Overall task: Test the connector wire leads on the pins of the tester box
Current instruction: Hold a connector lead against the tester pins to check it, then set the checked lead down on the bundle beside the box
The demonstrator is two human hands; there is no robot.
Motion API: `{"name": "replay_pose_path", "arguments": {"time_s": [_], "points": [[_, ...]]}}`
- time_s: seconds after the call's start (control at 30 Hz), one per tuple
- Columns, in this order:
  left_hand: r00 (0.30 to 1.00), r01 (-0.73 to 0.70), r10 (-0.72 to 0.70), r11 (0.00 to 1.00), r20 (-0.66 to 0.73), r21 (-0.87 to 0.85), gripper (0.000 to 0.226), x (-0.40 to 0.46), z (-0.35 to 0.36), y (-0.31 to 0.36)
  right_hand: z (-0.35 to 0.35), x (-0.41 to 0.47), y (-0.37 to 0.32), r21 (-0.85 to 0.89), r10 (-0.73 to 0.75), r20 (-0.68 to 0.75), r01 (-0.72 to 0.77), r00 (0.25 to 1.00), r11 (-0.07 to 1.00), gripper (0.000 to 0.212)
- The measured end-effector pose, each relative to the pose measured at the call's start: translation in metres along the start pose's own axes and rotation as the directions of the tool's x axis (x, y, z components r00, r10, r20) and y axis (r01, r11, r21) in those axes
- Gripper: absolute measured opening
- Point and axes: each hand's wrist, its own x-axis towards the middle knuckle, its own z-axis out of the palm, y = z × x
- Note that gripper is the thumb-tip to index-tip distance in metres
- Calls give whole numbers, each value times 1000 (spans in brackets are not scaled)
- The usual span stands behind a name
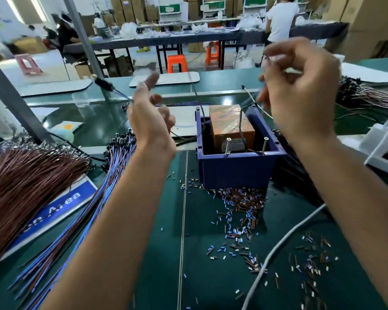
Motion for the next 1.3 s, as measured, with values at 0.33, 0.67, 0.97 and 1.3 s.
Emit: {"name": "replay_pose_path", "arguments": {"time_s": [0.33, 0.67, 0.97, 1.3], "points": [[963, 222, -267, 864, -37, -452, 44, 141, 63, 10, 111, 123, -7, -470, -318, 403, 492, 858, 732, 52], [918, 355, -385, 906, -97, -232, 52, 265, 73, -30, 219, 192, 134, -316, 303, 902, -8, 308, 949, 41], [696, 704, -680, 710, -232, 30, 55, 356, -2, -104, 262, 206, 258, -521, 469, 853, 327, 229, 789, 34], [803, 595, -568, 749, -181, 289, 58, 358, 1, -122, 296, 185, 290, -641, 523, 764, 529, 377, 556, 52]]}}
